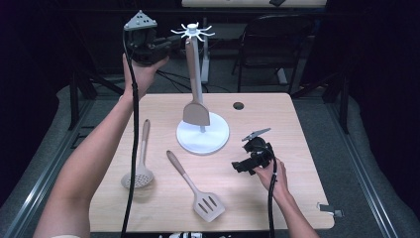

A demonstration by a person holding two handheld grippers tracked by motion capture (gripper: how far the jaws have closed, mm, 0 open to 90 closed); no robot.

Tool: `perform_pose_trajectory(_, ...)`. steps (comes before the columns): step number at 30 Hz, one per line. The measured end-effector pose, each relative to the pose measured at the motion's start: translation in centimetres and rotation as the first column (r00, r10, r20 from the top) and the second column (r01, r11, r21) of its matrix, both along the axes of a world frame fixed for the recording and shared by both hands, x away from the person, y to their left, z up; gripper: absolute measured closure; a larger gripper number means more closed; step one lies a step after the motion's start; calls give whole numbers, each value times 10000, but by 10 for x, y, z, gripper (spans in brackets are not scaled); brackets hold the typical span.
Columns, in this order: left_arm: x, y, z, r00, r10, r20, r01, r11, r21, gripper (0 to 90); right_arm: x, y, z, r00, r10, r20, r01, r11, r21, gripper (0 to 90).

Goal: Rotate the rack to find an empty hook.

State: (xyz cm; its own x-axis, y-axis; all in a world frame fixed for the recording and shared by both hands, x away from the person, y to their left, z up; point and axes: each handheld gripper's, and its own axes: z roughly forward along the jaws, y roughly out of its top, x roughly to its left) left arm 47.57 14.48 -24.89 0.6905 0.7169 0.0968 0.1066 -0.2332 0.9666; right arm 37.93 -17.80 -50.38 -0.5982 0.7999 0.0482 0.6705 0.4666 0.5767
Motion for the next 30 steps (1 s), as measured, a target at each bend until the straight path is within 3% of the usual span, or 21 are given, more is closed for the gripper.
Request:
perform_pose_trajectory(12, 2, 6, -3, 9999, 129, -106, -130, 9999, -110, 889, 0, 0, 0, 10000, 4, 29, -4, 10000, -8, 28)
perform_pose_trajectory(21, -3, 19, -14, 9974, 426, -577, -424, 9991, 50, 583, -1, 1, 0, 10000, 66, -11, -66, 9999, 152, 31)
perform_pose_trajectory(30, -10, 31, -38, 9911, 536, -1218, -466, 9971, 597, 295, -1, 2, -1, 9999, 112, -88, -112, 9999, 78, 31)
